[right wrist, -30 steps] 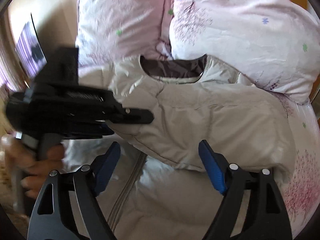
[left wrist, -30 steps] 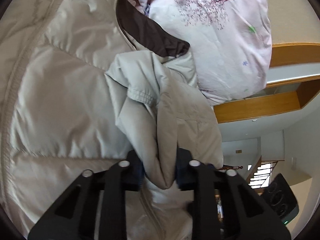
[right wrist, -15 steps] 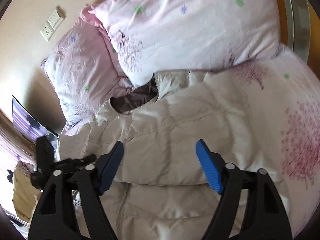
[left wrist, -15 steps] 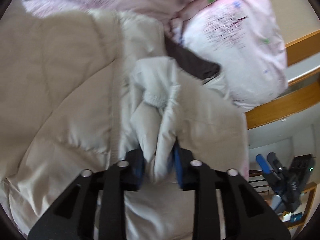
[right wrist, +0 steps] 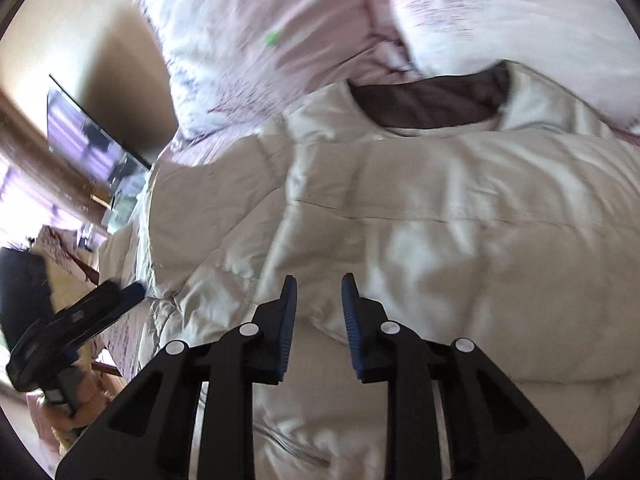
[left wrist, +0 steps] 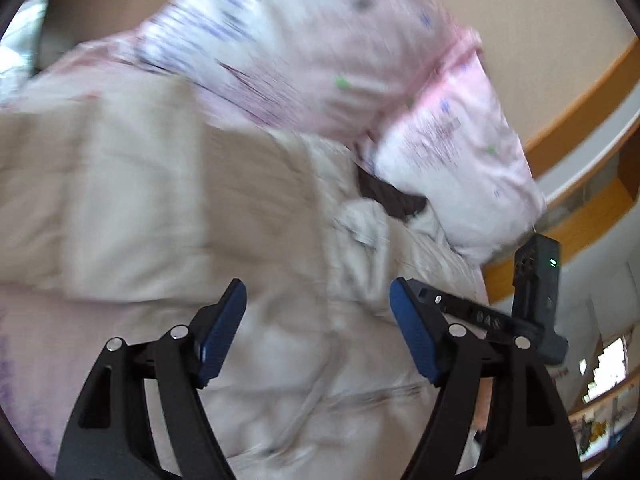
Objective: Fold large clothes
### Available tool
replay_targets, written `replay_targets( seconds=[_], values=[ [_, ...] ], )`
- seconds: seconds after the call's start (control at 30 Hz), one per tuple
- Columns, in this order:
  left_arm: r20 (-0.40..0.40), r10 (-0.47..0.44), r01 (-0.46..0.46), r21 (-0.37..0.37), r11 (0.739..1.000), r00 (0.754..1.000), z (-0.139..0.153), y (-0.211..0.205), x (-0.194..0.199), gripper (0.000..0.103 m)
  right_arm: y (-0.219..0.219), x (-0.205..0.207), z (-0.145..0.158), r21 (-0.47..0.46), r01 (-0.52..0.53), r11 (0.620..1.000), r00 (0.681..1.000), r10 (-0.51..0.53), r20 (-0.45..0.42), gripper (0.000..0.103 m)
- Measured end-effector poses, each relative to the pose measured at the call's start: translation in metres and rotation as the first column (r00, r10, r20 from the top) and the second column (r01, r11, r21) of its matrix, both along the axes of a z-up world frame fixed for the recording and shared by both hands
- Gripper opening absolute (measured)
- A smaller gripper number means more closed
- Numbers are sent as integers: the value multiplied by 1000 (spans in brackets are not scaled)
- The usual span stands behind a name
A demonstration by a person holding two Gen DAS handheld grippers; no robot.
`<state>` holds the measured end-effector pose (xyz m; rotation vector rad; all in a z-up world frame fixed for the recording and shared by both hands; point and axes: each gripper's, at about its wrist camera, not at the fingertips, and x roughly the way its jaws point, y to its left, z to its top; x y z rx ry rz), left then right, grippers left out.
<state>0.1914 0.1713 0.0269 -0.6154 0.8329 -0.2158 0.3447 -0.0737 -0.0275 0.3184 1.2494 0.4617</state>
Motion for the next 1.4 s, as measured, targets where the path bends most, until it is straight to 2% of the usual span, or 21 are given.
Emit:
replay_targets(
  seconds=[0.07, 0.13, 0.2, 0.27, 0.33, 0.4, 0.47, 0.63, 0.7, 0.77, 0.8, 0.87, 0.93, 0.97, 1.0, 1.03, 1.1, 1.27, 1.33, 1.4],
  values=[
    [6, 69, -69, 10, 998, 998, -1, 25, -21, 74, 13, 4, -7, -15, -18, 1000, 1000, 18, -13, 24],
    [1, 148, -148, 4, 989, 989, -8, 55, -42, 74, 28, 7, -22, -77, -35, 996, 999, 32, -44, 25],
    [-6, 234, -234, -20, 972, 972, -17, 85, -61, 74, 41, 10, -34, -155, -57, 986, 997, 50, -53, 26],
    [-18, 312, -313, -30, 949, 950, -24, 108, -73, 73, 43, 11, -35, -172, -59, 983, 998, 52, -43, 26],
    [-31, 390, -391, -56, 919, 920, -31, 132, -86, 73, 36, 9, -29, -119, -44, 992, 998, 38, -51, 28],
    [-49, 458, -461, -89, 883, 887, -39, 151, -93, 73, 25, 5, -19, -61, -20, 998, 999, 17, -50, 36],
    [-77, 514, -520, -122, 846, 854, -46, 169, -95, 73, 16, -1, -8, -27, 0, 1000, 999, -1, -34, 50],
    [-148, 596, -614, -210, 761, 789, -64, 198, -91, 69, -3, -14, 14, 36, 17, 999, 1000, -17, -8, 53],
    [-175, 602, -627, -224, 746, 779, -70, 205, -89, 65, -8, -17, 17, 47, 18, 999, 1000, -17, -10, 53],
    [-201, 627, -659, -231, 716, 753, -78, 216, -87, 62, -12, -21, 19, 49, 19, 999, 1000, -19, -6, 53],
    [-201, 638, -669, -242, 703, 743, -82, 221, -88, 56, -14, -23, 20, 50, 22, 999, 1000, -21, -4, 53],
    [-200, 657, -687, -248, 683, 727, -85, 227, -87, 52, -18, -26, 22, 54, 25, 998, 1000, -25, 0, 53],
    [-207, 674, -704, -266, 659, 709, -88, 233, -86, 44, -22, -27, 22, 59, 34, 998, 999, -34, 2, 53],
    [-212, 676, -707, -274, 653, 706, -89, 234, -85, 38, -25, -28, 23, 61, 39, 997, 999, -39, 3, 53],
    [-221, 674, -708, -279, 649, 705, -91, 235, -83, 21, -28, -28, 23, 62, 42, 997, 999, -42, 5, 53],
    [-224, 672, -707, -285, 647, 705, -92, 236, -81, 13, -30, -28, 24, 60, 47, 997, 999, -48, 7, 53],
    [-210, 671, -700, -300, 648, 711, -89, 237, -81, 7, -37, -29, 25, 58, 58, 997, 998, -59, 12, 53],
    [-99, 675, -665, -325, 673, 731, -47, 238, -86, 4, -59, -31, 30, 67, 93, 993, 995, -95, 31, 53],
    [-35, 666, -637, -332, 695, 745, -21, 232, -86, 4, -66, -31, 32, 70, 107, 992, 993, -110, 41, 53],
    [40, 645, -602, -321, 731, 763, 7, 221, -82, 4, -77, -32, 34, 70, 130, 989, 990, -133, 52, 53]
  ],
)
